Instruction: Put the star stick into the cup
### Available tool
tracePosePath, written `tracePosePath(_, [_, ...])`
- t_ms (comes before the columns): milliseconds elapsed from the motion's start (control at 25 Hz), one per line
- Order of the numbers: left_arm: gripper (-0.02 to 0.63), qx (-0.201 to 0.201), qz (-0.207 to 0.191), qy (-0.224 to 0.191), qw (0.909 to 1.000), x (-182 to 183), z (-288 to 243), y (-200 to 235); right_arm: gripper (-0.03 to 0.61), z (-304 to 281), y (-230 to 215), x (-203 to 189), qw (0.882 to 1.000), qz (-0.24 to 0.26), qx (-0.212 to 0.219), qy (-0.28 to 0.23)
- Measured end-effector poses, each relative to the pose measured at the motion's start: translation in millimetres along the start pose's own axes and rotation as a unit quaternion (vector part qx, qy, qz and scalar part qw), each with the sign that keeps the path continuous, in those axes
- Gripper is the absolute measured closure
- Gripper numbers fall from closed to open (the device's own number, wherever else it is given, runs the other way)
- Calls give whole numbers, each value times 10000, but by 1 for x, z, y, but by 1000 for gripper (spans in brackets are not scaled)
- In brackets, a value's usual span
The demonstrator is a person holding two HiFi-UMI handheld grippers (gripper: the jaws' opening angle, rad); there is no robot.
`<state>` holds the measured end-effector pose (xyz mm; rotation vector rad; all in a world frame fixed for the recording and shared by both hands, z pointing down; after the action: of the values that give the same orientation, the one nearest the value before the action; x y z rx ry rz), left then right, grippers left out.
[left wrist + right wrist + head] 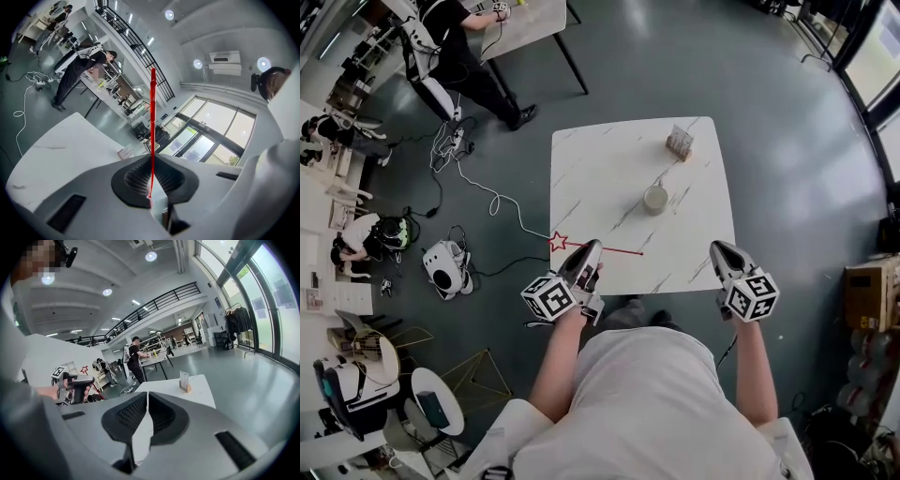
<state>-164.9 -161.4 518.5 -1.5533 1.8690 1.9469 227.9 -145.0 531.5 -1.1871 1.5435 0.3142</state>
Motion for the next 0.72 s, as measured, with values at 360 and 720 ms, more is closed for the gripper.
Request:
tracePosePath(360, [591,-113,-40,416,9991,27,-49,45,549,-35,0,6,9988,-30,-395,297])
tracePosePath(720, [591,-348,-718,936,9924,44,-129,58,549,-47,-4,11,9955,-164,-813,462])
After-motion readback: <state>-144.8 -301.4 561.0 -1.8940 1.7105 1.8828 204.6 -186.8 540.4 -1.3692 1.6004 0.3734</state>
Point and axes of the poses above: the fingertips, and each gripper's own axes: z backward along the fingers, y to its left, x out of its top, the point moved 10 cm from there along z, backward along the fingers, and after that the axes turned 4 degrees about x, right-handed, at the moved point
